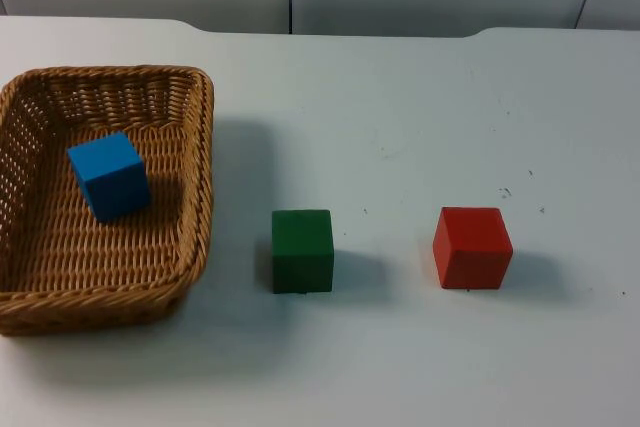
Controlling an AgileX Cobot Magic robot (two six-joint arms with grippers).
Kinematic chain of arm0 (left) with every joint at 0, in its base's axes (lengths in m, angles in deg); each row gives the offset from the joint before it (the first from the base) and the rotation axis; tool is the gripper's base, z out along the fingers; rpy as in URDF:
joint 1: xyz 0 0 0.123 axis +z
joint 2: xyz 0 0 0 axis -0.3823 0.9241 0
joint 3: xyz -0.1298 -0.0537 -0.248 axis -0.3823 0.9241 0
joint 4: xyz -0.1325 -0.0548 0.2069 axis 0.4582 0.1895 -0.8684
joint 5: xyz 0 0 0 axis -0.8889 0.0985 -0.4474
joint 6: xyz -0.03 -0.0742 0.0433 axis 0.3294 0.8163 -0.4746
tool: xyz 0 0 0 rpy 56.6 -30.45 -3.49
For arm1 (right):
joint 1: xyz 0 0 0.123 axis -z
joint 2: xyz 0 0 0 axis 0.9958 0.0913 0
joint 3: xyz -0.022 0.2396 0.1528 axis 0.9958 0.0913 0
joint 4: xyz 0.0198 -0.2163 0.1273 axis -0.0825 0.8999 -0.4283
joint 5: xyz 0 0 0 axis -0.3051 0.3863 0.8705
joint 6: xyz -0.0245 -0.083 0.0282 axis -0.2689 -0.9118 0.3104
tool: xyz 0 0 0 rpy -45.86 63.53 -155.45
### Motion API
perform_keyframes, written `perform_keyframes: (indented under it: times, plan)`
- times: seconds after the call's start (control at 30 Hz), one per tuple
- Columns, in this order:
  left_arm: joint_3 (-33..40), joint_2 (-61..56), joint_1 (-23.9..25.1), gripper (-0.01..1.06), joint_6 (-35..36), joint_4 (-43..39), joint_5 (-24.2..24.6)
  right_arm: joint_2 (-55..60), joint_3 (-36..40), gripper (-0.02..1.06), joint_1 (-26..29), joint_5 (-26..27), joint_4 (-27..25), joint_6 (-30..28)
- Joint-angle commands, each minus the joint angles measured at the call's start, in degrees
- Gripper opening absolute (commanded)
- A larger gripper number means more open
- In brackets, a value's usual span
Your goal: Pick up the basket with the left hand and place the blue cube into the basket with the right hand.
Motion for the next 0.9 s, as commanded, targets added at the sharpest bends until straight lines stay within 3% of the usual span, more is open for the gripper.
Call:
perform_keyframes:
  times: [0.0, 0.87]
  plan:
    - [0.20, -0.26, -0.41, 1.05, -0.03, 0.30, -0.56, -0.19, 0.26, 1.05, -0.07, 0.73, 0.14, 1.12]
    - [0.20, -0.26, -0.41, 1.05, -0.03, 0.30, -0.56, -0.19, 0.26, 1.05, 0.50, 0.73, 0.11, 0.89]
